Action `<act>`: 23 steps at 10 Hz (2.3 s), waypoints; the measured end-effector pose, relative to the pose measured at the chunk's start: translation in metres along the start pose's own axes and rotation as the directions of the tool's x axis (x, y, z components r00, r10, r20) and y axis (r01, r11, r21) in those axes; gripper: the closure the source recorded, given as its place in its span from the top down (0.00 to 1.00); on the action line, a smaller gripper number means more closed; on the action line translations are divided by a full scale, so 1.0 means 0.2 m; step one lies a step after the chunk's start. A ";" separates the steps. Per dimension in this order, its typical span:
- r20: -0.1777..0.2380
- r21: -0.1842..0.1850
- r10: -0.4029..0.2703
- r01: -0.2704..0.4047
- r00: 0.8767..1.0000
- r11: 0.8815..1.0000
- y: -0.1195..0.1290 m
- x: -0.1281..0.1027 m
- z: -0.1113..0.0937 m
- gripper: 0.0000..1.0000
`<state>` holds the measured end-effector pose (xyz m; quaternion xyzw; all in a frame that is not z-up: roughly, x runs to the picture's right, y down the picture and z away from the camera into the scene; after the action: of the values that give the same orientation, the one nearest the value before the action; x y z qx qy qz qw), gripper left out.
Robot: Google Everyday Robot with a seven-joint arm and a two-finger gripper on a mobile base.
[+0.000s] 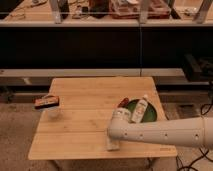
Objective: Wipe the white sponge on the table
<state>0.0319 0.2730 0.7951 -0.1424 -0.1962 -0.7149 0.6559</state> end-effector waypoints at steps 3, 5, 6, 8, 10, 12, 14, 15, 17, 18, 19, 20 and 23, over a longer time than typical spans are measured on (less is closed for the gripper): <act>0.002 0.044 -0.097 0.096 0.995 0.994 -0.27 -0.11 -0.01 0.18; 0.005 0.082 -0.147 0.146 0.989 0.986 -0.44 -0.14 -0.04 0.18; 0.007 0.102 -0.158 0.156 0.987 0.982 -0.52 -0.12 -0.06 0.18; 0.016 0.147 -0.158 0.154 0.987 0.977 -0.63 -0.04 -0.10 0.18; 0.022 0.169 -0.135 0.129 0.991 0.977 -0.69 0.11 -0.12 0.18; 0.039 0.178 -0.119 0.110 0.992 0.978 -0.73 0.23 -0.12 0.18; 0.058 0.189 -0.099 0.087 0.993 0.978 -0.77 0.37 -0.11 0.18; 0.063 0.193 -0.092 0.078 0.994 0.978 -0.79 0.41 -0.11 0.18; 0.068 0.190 -0.062 0.048 0.996 0.981 -0.81 0.57 -0.08 0.18; 0.065 0.185 -0.050 0.037 0.997 0.982 -0.81 0.61 -0.07 0.18; 0.059 0.173 -0.033 0.022 0.998 0.985 -0.79 0.68 -0.05 0.18; 0.054 0.162 -0.011 0.002 0.998 0.987 -0.76 0.75 -0.03 0.18; 0.044 0.127 0.051 -0.056 0.998 0.990 -0.60 0.88 0.01 0.18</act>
<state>-0.1051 0.1263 0.8670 -0.1198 -0.2512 -0.6800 0.6783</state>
